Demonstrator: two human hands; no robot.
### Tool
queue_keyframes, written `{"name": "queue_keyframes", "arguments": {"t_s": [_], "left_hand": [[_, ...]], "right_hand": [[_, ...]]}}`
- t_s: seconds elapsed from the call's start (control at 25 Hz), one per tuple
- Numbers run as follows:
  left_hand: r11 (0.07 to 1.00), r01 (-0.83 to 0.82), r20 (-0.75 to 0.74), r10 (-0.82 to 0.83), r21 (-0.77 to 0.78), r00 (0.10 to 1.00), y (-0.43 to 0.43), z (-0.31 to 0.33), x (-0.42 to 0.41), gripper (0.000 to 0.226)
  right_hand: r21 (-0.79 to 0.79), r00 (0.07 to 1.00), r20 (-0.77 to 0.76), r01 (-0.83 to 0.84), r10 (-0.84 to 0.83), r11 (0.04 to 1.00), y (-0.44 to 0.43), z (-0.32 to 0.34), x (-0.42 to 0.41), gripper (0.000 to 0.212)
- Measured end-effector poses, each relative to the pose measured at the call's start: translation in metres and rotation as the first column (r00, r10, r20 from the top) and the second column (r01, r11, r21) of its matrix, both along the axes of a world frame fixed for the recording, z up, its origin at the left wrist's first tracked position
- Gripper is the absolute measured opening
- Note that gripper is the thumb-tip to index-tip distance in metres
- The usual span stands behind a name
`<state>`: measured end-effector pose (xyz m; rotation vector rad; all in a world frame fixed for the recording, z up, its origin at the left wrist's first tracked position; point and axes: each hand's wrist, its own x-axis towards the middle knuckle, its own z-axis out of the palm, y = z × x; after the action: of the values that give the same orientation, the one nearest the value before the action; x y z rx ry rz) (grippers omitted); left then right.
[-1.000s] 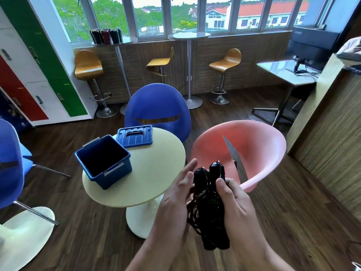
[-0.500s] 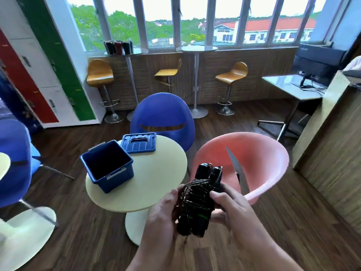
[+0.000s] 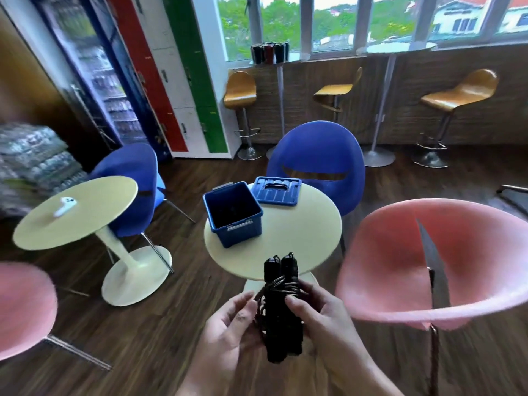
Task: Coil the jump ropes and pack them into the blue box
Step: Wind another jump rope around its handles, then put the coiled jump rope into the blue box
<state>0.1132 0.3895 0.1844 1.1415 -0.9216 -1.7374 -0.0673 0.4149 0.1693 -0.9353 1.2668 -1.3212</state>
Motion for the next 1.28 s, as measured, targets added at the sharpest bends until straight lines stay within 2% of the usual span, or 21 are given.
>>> {"name": "queue_keyframes", "arguments": {"t_s": [0.12, 0.24, 0.36, 0.44, 0.6, 0.84, 1.0, 1.16, 1.28], "left_hand": [[0.998, -0.045, 0.04, 0.047, -0.048, 0.998, -0.031, -0.011, 0.019, 0.039], [0.996, -0.061, 0.065, 0.066, -0.066, 0.996, -0.073, -0.02, 0.045, 0.023], [0.996, -0.025, 0.111, 0.034, -0.084, 0.993, -0.127, -0.035, 0.079, 0.024], [0.998, 0.007, 0.121, 0.0, -0.06, 0.993, -0.159, -0.044, 0.097, 0.02], [0.998, 0.055, 0.133, -0.052, -0.017, 0.99, -0.215, -0.055, 0.12, 0.018], [0.993, 0.115, 0.127, -0.115, 0.008, 0.985, -0.285, -0.066, 0.117, 0.015], [0.998, 0.06, 0.128, -0.061, 0.009, 0.99, -0.334, -0.076, 0.099, 0.015], [1.0, -0.025, 0.169, 0.023, 0.01, 0.985, -0.389, -0.085, 0.075, 0.015], [0.998, -0.064, 0.246, 0.058, 0.016, 0.968, -0.42, -0.095, 0.055, 0.016]], "right_hand": [[0.052, 0.996, -0.068, -0.056, 0.06, 0.997, -0.033, -0.003, 0.016, 0.032], [0.107, 0.942, -0.32, -0.069, 0.1, 0.992, -0.077, -0.008, 0.036, 0.043], [0.196, 0.861, -0.485, -0.067, 0.156, 0.978, -0.126, -0.008, 0.069, 0.053], [0.242, 0.846, -0.504, -0.052, 0.171, 0.969, -0.155, -0.008, 0.088, 0.049], [0.258, 0.851, -0.511, 0.019, 0.12, 0.966, -0.204, -0.013, 0.117, 0.054], [0.281, 0.788, -0.61, 0.118, 0.083, 0.953, -0.27, -0.02, 0.126, 0.045], [0.277, 0.774, -0.627, 0.115, 0.089, 0.954, -0.325, -0.027, 0.113, 0.057], [0.242, 0.774, -0.628, 0.095, 0.081, 0.966, -0.389, -0.039, 0.092, 0.048], [0.269, 0.77, -0.623, 0.042, 0.14, 0.962, -0.431, -0.05, 0.072, 0.038]]}}
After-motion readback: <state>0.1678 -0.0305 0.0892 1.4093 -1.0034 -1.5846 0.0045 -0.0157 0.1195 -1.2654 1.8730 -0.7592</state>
